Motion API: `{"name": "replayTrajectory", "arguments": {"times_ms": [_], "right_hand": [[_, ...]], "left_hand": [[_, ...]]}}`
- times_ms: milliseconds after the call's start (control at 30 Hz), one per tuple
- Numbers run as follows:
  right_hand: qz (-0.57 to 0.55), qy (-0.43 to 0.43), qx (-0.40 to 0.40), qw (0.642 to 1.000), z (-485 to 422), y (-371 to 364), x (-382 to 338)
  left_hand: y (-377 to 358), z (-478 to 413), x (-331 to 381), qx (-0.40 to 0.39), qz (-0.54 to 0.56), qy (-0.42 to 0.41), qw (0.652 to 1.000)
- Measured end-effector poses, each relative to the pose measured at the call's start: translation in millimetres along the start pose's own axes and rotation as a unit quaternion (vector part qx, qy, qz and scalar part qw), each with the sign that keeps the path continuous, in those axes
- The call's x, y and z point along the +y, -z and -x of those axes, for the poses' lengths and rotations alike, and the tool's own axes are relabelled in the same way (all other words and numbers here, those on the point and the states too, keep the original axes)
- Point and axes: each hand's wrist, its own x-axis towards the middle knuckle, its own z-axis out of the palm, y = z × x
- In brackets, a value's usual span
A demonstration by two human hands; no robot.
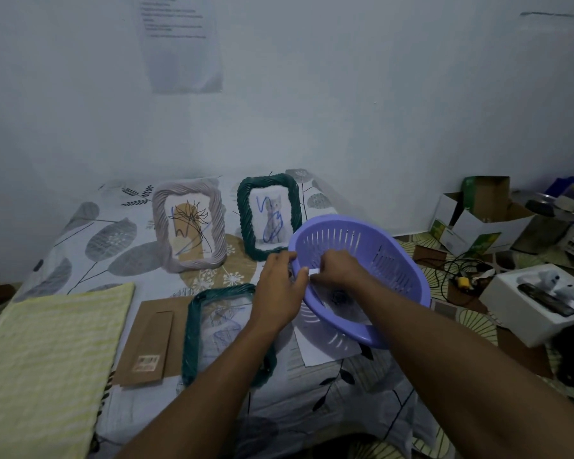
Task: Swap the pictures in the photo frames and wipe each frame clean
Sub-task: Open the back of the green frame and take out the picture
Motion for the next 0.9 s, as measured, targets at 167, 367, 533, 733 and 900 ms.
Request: {"name": "replayTrajectory", "arguments": {"times_ms": [167, 367, 533, 733, 900], "right_hand": [[0.020, 0.007, -0.006, 1.000, 3, 0, -3], [0.019, 0.028, 0.012, 0.999, 6, -4, -9], [-0.113, 0.021, 0.043, 0.993, 8, 11, 2], [-0.491, -0.053, 0.033, 0.869, 28, 37, 24], [-0.588, -0.011, 0.000, 0.809, 52, 64, 19]], "left_hand": [[0, 1, 0, -0.002, 0.002, 0.004, 1.000], [1, 2, 2, 0.003, 0.004, 0.000, 1.000], [2, 1, 1, -0.006, 0.012, 0.005, 1.000], [3, 0, 0, -0.010, 0.020, 0.007, 1.000], [9, -6, 6, 0.004, 0.032, 0.030, 0.999]]}}
